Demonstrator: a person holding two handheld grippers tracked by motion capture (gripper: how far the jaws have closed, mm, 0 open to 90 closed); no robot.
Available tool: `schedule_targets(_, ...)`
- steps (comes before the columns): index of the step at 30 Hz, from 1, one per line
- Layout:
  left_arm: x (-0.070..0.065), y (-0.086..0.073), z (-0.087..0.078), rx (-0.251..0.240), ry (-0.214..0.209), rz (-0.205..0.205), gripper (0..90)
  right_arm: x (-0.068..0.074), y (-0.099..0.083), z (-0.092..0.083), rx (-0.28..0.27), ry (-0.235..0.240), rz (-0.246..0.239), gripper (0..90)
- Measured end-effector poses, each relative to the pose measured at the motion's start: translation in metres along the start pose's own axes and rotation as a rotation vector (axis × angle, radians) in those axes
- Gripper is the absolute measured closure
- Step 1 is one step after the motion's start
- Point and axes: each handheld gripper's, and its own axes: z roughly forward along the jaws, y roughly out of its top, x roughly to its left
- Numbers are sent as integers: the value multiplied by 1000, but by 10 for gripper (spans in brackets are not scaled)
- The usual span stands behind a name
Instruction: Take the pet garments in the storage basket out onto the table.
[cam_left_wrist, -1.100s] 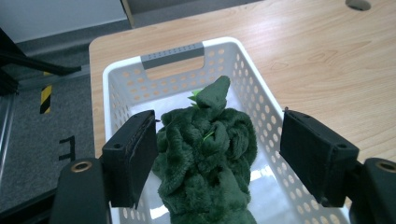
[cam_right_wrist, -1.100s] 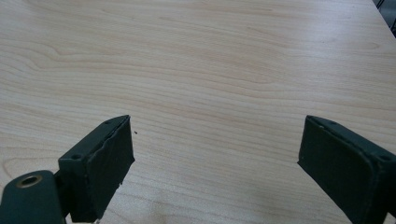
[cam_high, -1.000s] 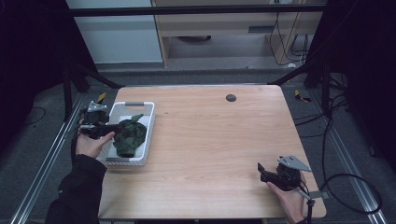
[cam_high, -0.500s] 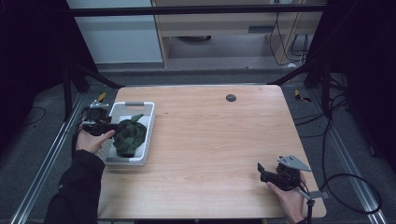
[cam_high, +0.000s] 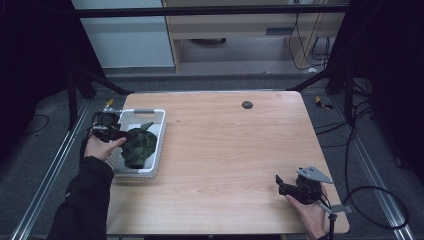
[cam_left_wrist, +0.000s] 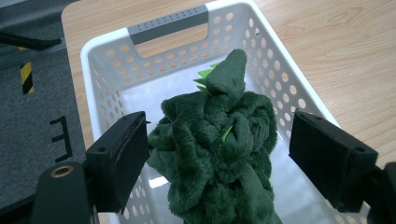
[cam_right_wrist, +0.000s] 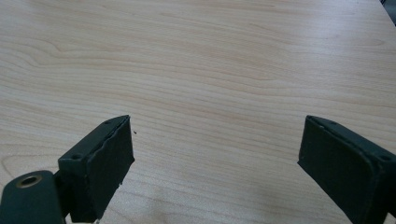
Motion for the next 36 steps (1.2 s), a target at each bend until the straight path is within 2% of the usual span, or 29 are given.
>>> schedule_targets(5,-1,0,6,27,-5,10,179,0,0,0,2,1,0,100)
schedule_targets(19,2,-6,21,86,-11,6,208,0,-1,1,7,3,-6,100)
schedule_targets(27,4,-10,27,114,-16,10,254,0,-1,1,9,6,-2,101)
schedule_targets(32,5,-12,33,141,-20,22,304,1,-1,2,11,6,-4,100)
schedule_targets(36,3,-12,35,144,-28,19,357,1,-1,2,10,9,-6,103)
